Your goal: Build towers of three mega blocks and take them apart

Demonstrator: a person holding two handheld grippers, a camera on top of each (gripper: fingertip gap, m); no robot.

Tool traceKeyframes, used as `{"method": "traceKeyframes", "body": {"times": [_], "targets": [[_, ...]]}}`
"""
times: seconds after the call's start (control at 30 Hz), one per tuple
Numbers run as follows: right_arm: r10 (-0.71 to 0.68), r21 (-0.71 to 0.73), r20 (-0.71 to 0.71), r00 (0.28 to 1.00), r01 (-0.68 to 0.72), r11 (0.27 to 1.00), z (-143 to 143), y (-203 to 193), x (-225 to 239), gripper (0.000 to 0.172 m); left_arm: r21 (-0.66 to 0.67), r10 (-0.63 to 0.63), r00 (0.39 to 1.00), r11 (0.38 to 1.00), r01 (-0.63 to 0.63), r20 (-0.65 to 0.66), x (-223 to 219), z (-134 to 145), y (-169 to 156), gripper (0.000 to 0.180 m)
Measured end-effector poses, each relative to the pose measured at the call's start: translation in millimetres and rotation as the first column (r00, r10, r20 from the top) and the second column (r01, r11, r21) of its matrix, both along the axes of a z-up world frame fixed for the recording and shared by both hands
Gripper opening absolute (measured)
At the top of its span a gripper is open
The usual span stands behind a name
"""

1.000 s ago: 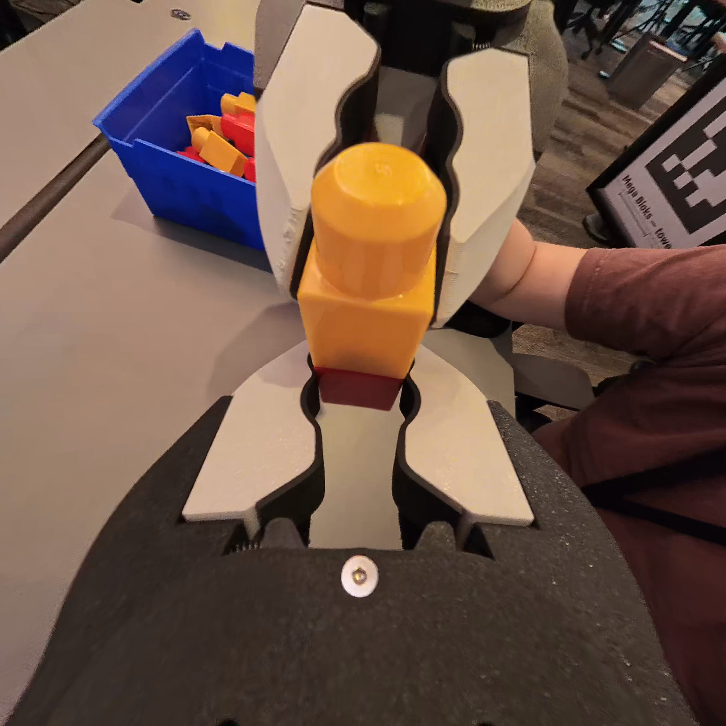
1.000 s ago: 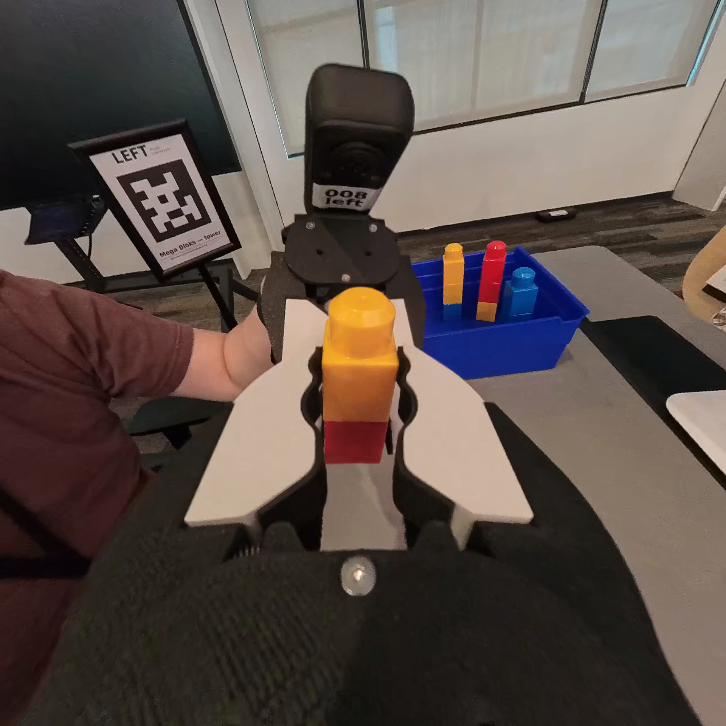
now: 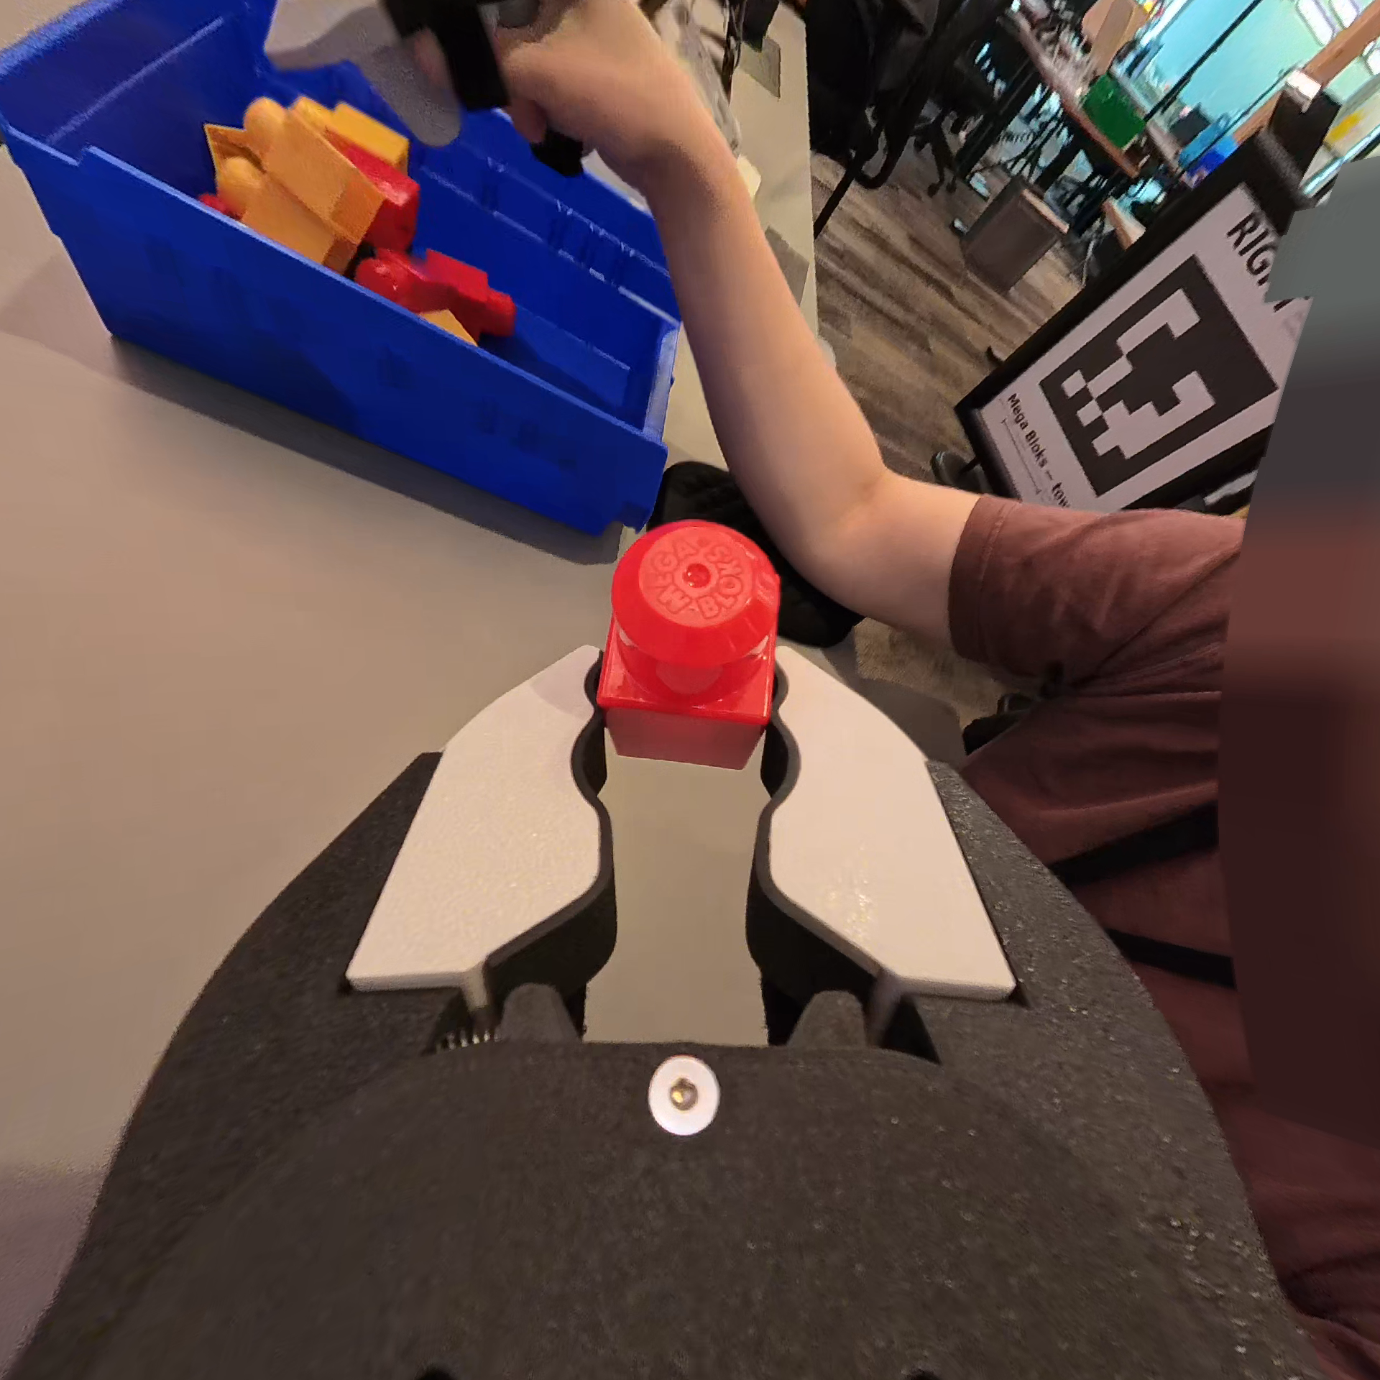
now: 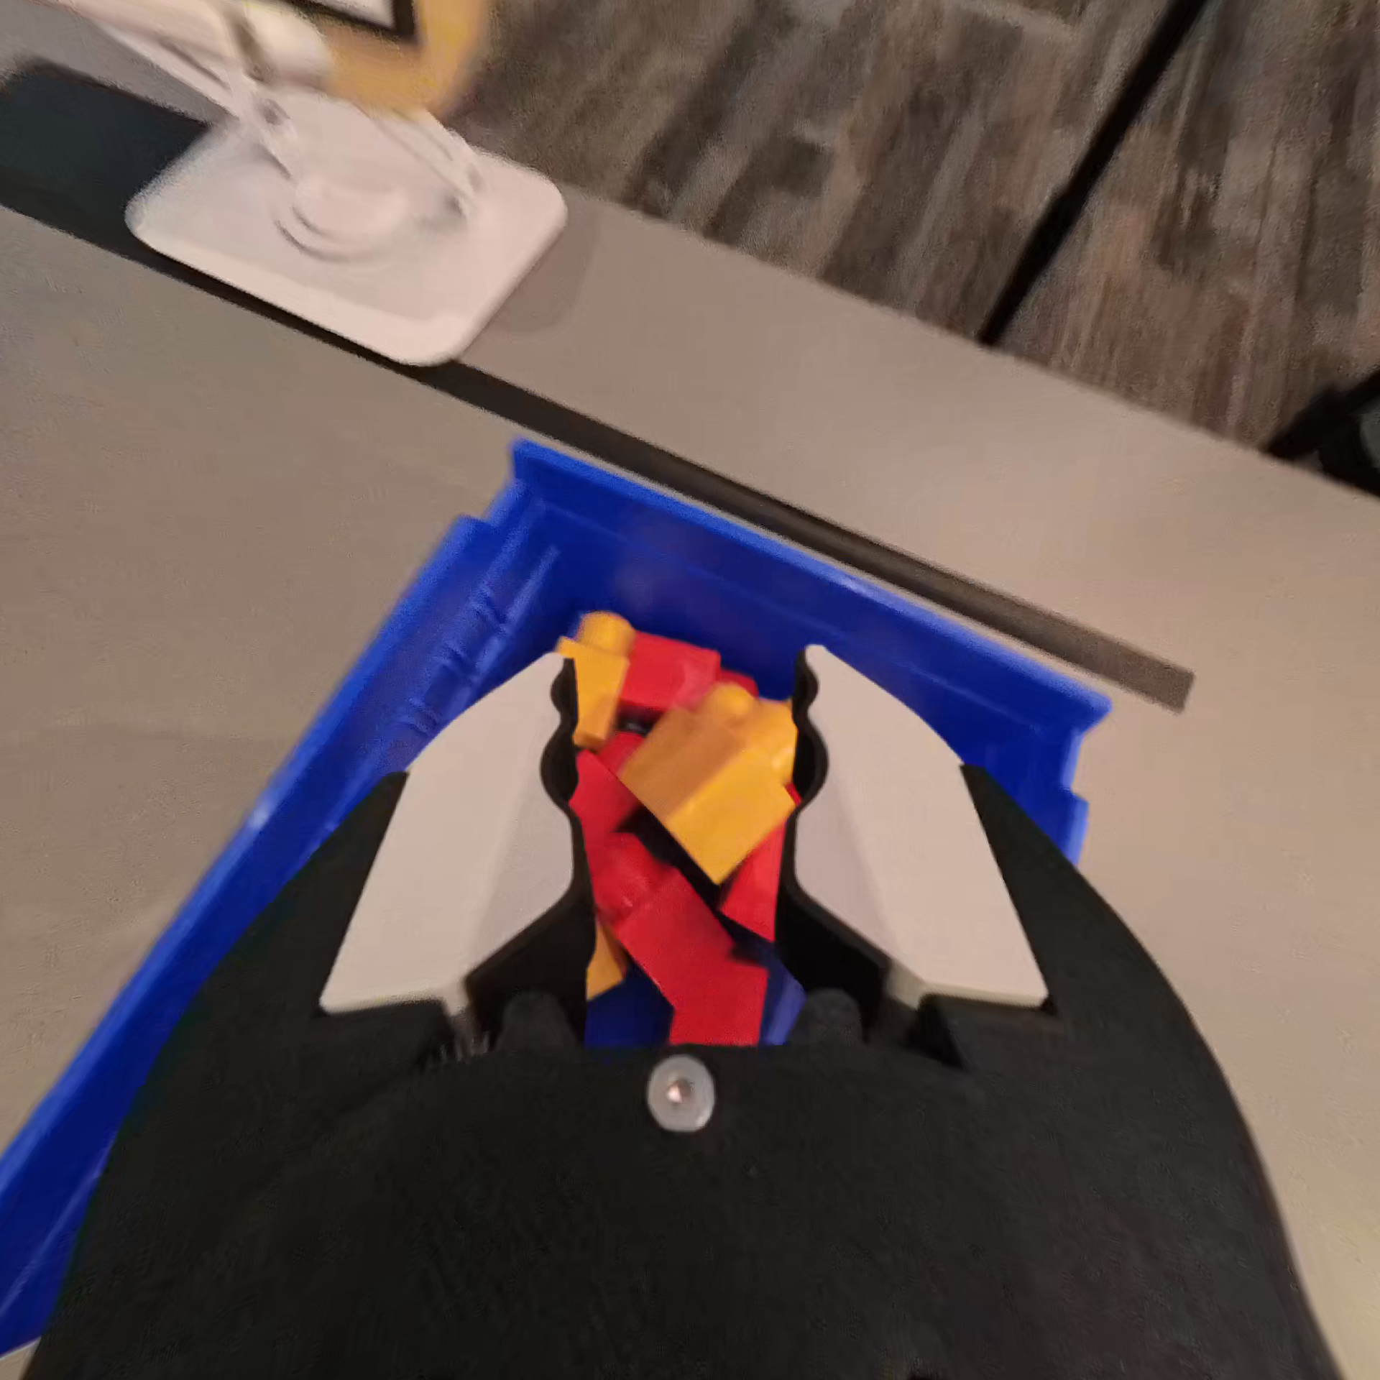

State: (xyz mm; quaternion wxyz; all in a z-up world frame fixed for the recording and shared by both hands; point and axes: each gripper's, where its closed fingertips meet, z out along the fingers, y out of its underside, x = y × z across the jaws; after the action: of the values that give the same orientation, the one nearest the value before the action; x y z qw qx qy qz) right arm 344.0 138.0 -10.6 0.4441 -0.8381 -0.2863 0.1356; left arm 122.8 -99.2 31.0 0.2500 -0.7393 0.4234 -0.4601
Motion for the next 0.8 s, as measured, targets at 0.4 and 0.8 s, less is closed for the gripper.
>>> {"method": "traceKeyframes", "body": {"times": [0.4,0.8], "targets": [[0.827,0.6,0.296,0.477,-0.767,0.228,114.7,-252.2,-235.7,0.081,-0.134,-0.096,0.978,0.984,0.122,0.187,-9.3,30.5,-20.8,0.038],[0.722,0.537,0.398,0.566,-0.782,0.317,111.9,-218.4,-203.4,0.067,-0.12,-0.102,0.956,0.983,0.14,0.275,-20.0,55.4,-27.9,0.049]]}}
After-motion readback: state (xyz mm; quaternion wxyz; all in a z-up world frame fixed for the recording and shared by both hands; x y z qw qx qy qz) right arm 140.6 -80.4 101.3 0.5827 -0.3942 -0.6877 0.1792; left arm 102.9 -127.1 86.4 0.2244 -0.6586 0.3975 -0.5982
